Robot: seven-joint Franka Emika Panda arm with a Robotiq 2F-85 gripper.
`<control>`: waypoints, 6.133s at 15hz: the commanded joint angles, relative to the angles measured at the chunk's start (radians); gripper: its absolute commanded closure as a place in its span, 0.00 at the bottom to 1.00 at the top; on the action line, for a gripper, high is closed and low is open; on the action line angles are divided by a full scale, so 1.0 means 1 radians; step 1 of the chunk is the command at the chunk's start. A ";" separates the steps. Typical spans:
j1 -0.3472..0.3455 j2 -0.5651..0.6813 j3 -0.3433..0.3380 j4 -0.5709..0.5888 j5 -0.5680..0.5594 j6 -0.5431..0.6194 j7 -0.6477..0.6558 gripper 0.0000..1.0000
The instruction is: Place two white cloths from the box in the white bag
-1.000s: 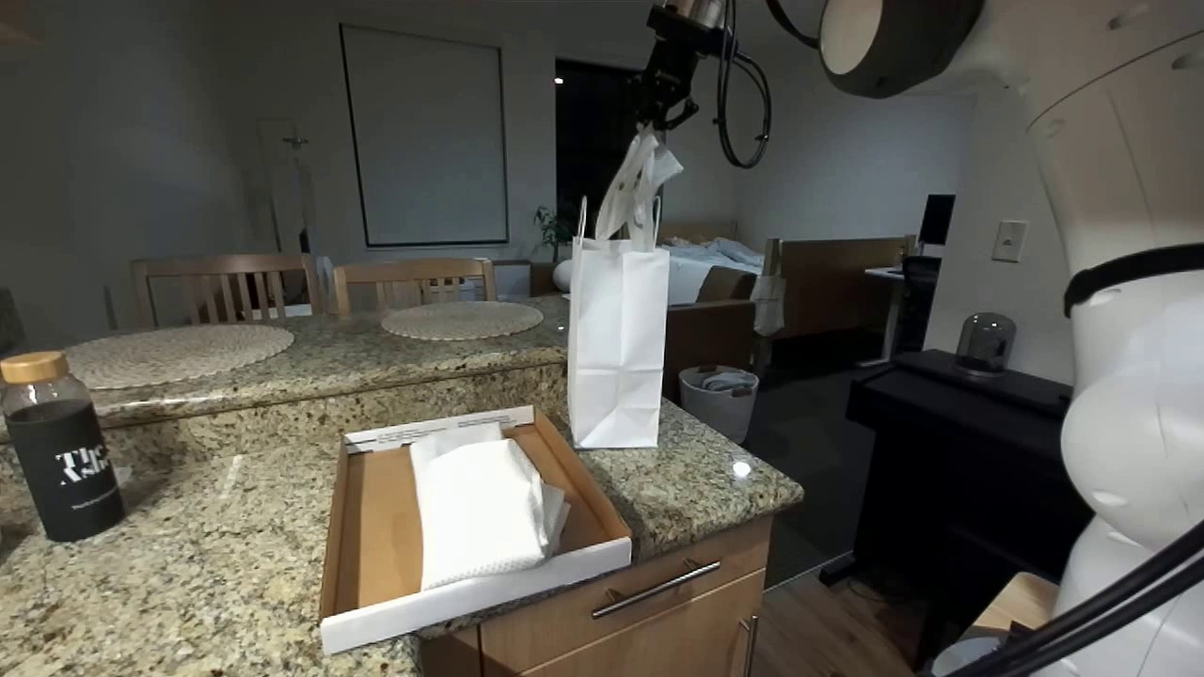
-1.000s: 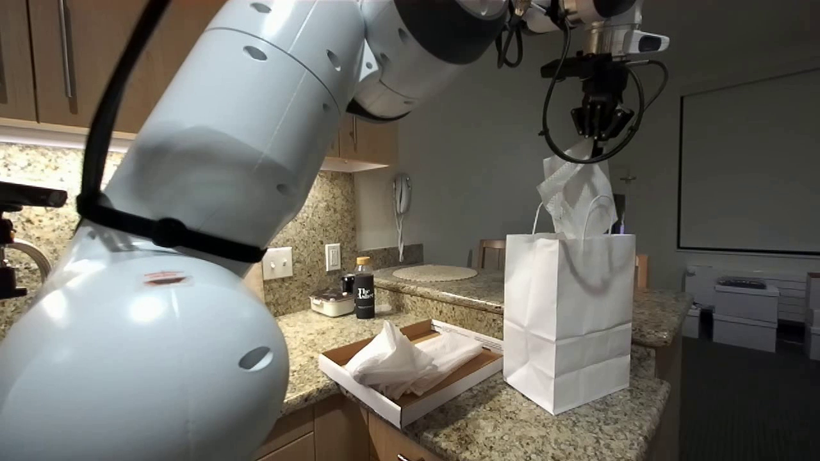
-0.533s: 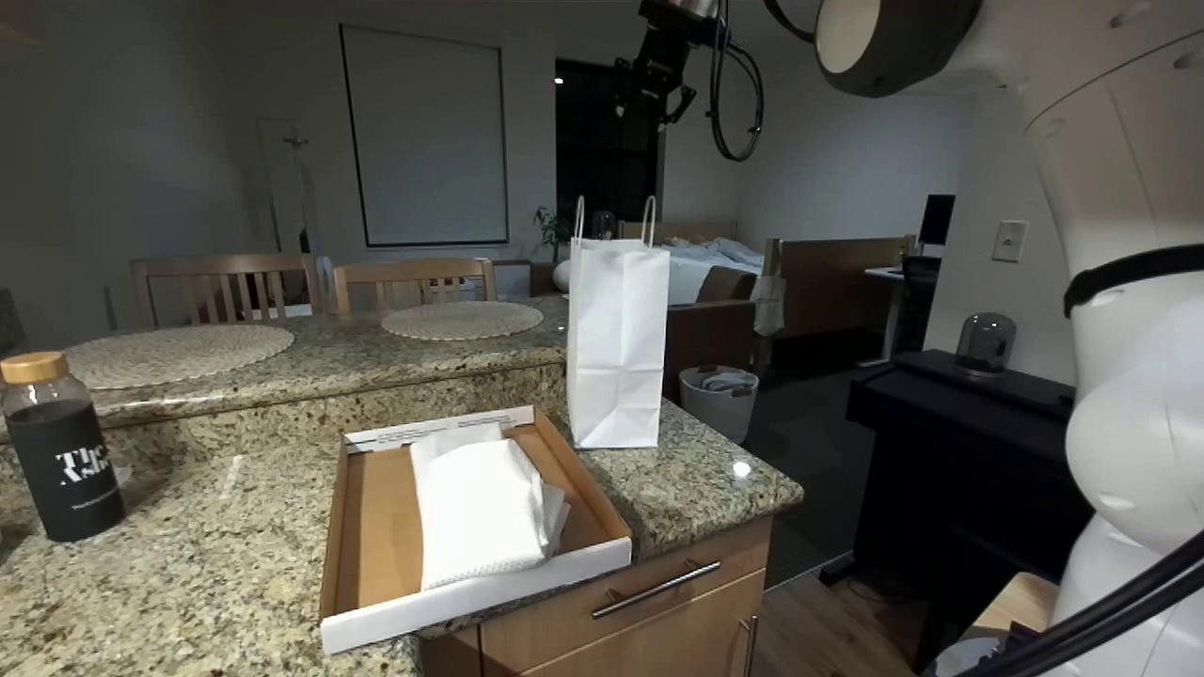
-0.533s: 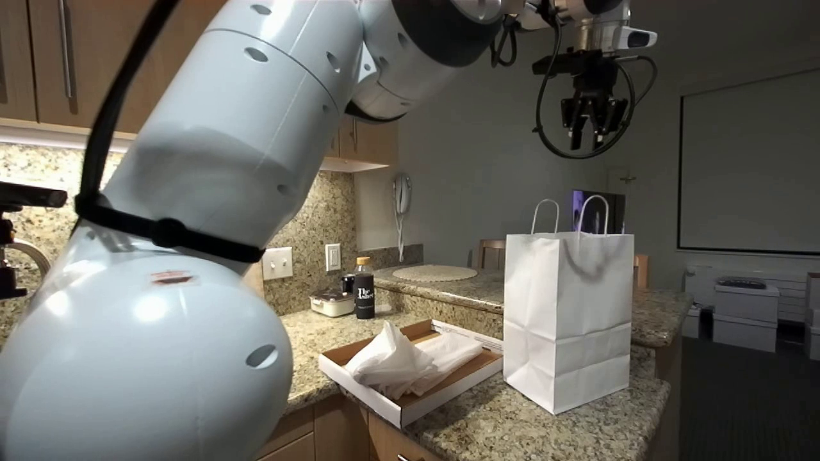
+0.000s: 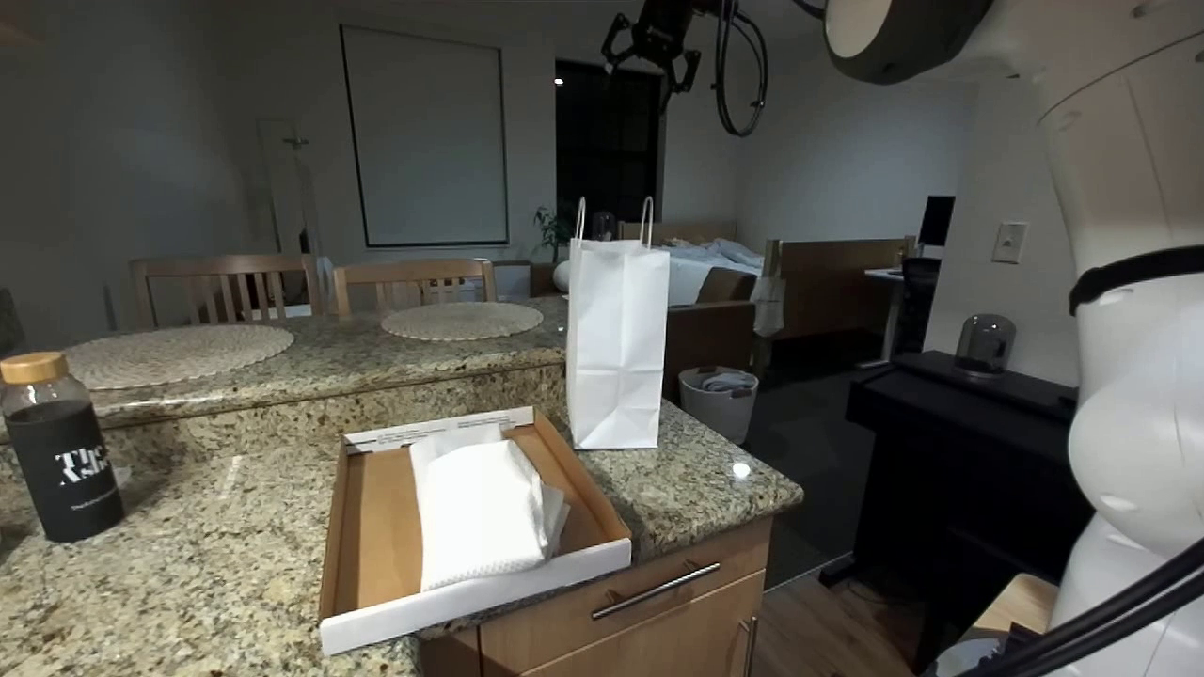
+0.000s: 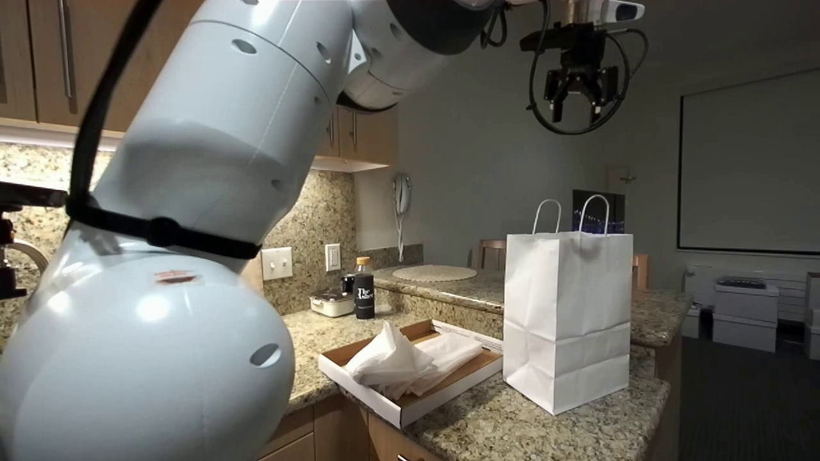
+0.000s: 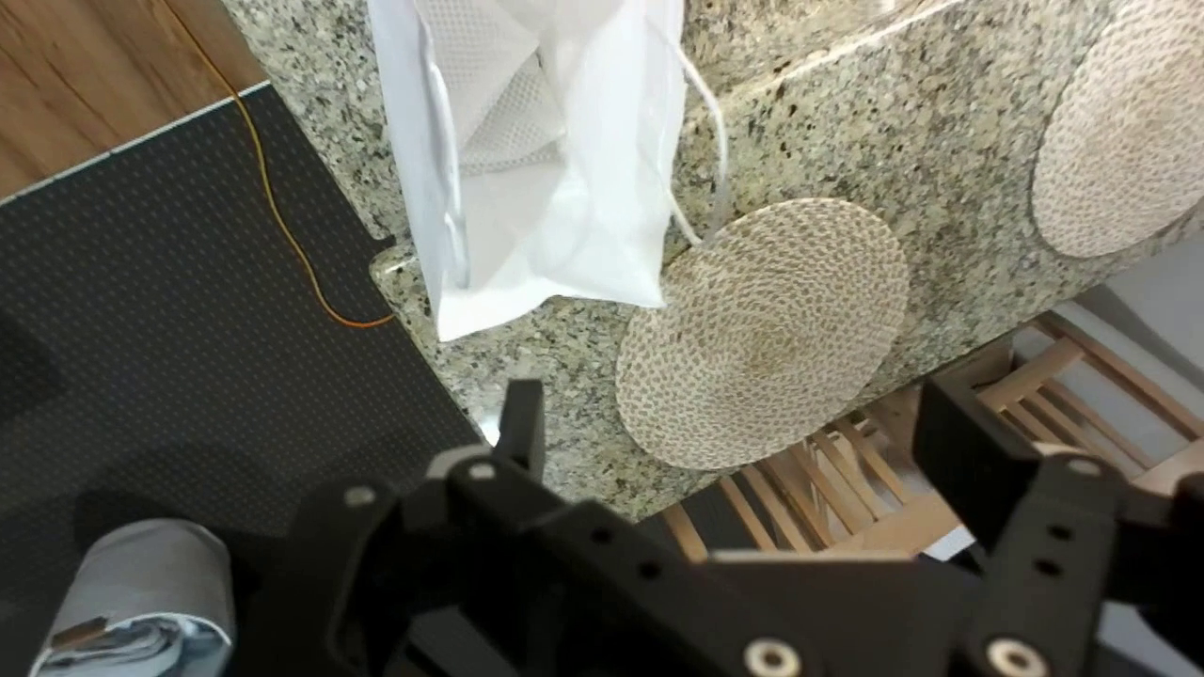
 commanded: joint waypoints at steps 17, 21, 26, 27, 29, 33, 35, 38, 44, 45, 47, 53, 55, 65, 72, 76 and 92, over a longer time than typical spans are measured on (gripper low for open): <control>0.468 -0.422 0.159 -0.760 -0.273 0.293 0.129 0.00; 0.425 -0.447 0.252 -0.975 -0.374 0.355 0.257 0.00; 0.381 -0.400 0.331 -1.031 -0.371 0.352 0.255 0.00; 0.378 -0.396 0.339 -1.027 -0.371 0.352 0.255 0.00; 0.370 -0.395 0.341 -1.008 -0.371 0.351 0.255 0.00; 0.362 -0.384 0.353 -0.997 -0.360 0.324 0.231 0.00; 0.362 -0.366 0.368 -1.006 -0.350 0.278 0.202 0.00; 0.363 -0.322 0.381 -1.010 -0.351 0.203 0.168 0.00; 0.387 -0.250 0.406 -1.026 -0.351 0.159 0.162 0.00; 0.391 -0.245 0.411 -1.033 -0.351 0.172 0.169 0.00; 0.394 -0.232 0.421 -1.043 -0.337 0.210 0.166 0.00; 0.396 -0.295 0.426 -1.199 -0.366 0.635 0.161 0.00; 0.401 -0.234 0.428 -1.126 -0.360 0.578 0.176 0.00; 0.401 -0.152 0.427 -1.172 -0.351 0.621 0.154 0.00; 0.415 0.049 0.395 -1.091 -0.371 0.551 0.153 0.00; 0.412 0.156 0.390 -1.012 -0.352 0.509 0.117 0.00; 0.371 0.245 0.385 -0.869 -0.230 0.442 0.101 0.83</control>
